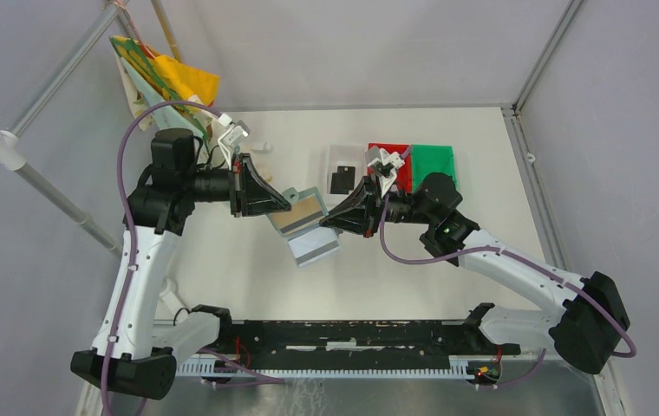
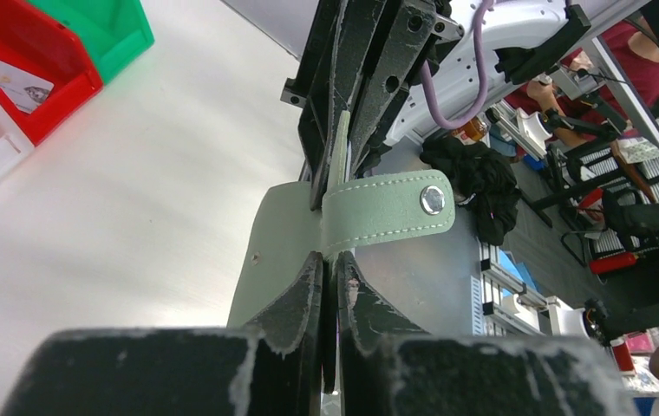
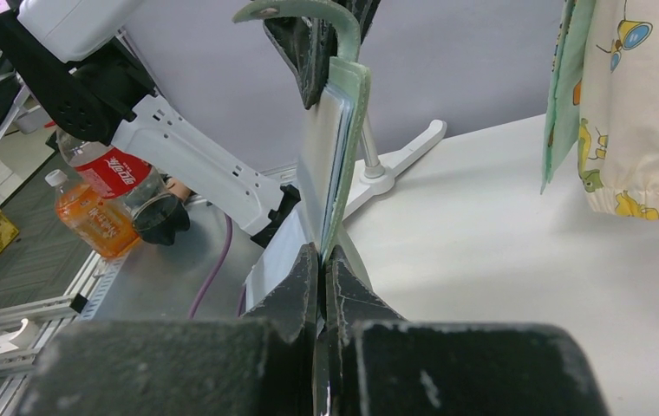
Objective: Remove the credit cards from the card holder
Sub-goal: Remove the credit card from the card holder.
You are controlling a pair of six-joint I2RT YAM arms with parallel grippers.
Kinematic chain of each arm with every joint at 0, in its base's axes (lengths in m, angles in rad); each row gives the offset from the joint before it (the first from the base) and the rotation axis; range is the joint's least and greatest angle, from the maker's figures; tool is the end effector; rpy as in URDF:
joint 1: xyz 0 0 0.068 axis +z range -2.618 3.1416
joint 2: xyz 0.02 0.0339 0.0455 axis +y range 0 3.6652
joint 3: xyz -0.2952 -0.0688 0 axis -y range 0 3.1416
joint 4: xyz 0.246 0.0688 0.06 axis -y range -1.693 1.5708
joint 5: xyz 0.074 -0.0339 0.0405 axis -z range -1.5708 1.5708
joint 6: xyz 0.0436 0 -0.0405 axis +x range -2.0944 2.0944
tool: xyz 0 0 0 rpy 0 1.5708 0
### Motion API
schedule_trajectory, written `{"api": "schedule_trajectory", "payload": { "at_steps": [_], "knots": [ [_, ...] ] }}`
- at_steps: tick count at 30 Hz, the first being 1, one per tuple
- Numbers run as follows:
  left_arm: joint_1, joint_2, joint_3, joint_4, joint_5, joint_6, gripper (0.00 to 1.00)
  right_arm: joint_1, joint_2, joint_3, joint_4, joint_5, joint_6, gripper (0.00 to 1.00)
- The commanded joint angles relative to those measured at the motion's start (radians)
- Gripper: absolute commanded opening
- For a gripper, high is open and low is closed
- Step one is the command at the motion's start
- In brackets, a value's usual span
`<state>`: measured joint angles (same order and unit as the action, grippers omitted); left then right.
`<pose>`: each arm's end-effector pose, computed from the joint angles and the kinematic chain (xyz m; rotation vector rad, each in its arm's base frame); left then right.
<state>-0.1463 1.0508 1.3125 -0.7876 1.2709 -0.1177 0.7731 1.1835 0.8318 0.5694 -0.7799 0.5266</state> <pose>0.1627 -0.0661 0.4477 0.8005 1.8125 -1.4716 0.1666 0.2054 0.3811 -0.9115 1.3429 1.5614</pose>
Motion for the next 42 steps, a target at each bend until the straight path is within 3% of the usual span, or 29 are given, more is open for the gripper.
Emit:
{"api": "schedule_trajectory", "payload": {
  "at_steps": [1,7,13,19,22,25,31,37,42],
  "knots": [
    [-0.001,-0.027,-0.014,0.075,-0.023,-0.052,0.09,0.015,-0.035,0.058,0.105,0.013,0.006,0.00],
    [-0.001,-0.057,-0.044,0.075,-0.082,0.000,0.04,0.025,-0.030,0.068,0.110,0.018,0.012,0.00],
    [-0.002,-0.058,-0.045,0.050,-0.041,0.035,0.02,0.026,-0.026,0.079,0.105,0.026,0.010,0.00],
    [-0.003,-0.043,0.008,-0.043,-0.053,0.171,0.02,0.025,-0.029,0.072,0.074,-0.026,0.004,0.38],
    [-0.003,-0.019,0.039,-0.116,-0.037,0.253,0.02,0.024,-0.036,0.069,0.065,-0.059,0.001,0.51],
    [-0.003,-0.012,0.048,-0.138,-0.004,0.274,0.02,0.023,-0.026,0.088,0.049,-0.040,-0.005,0.59],
    [-0.003,-0.016,0.061,-0.147,0.035,0.273,0.02,0.022,0.062,0.151,0.003,0.021,0.038,0.62],
    [-0.003,-0.021,0.073,-0.154,0.052,0.264,0.02,0.025,0.067,0.056,0.114,0.032,0.112,0.60],
    [-0.003,-0.008,0.080,-0.154,0.072,0.248,0.02,0.027,0.059,0.016,0.231,0.015,0.169,0.35]
  ]
}}
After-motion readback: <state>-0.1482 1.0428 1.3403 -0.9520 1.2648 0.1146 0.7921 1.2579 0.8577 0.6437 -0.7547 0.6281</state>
